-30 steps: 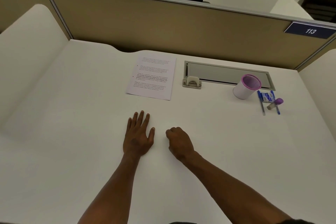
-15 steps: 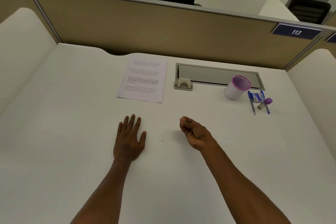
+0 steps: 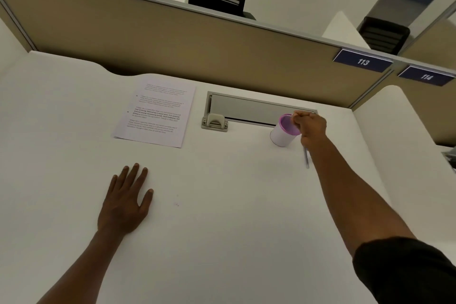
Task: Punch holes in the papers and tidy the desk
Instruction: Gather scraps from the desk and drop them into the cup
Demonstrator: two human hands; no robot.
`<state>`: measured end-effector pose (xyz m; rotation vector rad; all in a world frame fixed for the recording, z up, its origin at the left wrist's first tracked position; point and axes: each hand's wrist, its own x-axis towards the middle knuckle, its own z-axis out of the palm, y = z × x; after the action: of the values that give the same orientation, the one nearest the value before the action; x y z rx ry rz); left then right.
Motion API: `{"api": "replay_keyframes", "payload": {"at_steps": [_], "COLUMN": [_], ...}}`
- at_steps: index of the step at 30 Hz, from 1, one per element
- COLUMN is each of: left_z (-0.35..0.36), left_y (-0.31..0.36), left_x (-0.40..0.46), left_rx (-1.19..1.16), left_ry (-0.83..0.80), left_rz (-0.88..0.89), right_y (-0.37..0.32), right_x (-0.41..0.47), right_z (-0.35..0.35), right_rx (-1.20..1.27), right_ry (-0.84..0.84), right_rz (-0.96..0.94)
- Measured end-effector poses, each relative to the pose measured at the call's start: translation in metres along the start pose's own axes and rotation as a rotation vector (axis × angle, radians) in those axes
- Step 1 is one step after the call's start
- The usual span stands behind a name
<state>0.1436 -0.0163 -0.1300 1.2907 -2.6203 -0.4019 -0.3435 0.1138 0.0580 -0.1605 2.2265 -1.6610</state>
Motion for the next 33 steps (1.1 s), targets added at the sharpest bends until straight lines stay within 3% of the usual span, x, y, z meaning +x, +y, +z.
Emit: {"api": "replay_keyframes", "payload": {"at_steps": [3, 9, 17, 26, 33], "left_z": [0.001, 0.007, 0.006, 0.006, 0.002], "left_y": [-0.001, -0.006, -0.005, -0.003, 0.0], "left_x": [0.0, 0.0, 0.0, 0.001, 0.0], "left_rx": [-0.002, 0.012, 0.037, 0.014, 0.009], "left_ry": [0.012, 0.031, 0.03, 0.036, 0.041], "left_rz": [0.001, 0.004, -0.006, -0.004, -0.012], "right_y": [-0.004, -0.004, 0.001, 0.0, -0.001], "right_x": [0.024, 0.043, 0.049, 0.055, 0.056], "right_z": [-0.002, 0.005, 0.007, -0.001, -0.002], "right_rx": [-0.476, -1.082, -1.1, -0.82, -0.885], "right_ry": [0.116, -0.173, -0.139, -0.239, -0.164], "right_rz": [-0.192, -0.414, -0.476, -0.287, -0.346]}}
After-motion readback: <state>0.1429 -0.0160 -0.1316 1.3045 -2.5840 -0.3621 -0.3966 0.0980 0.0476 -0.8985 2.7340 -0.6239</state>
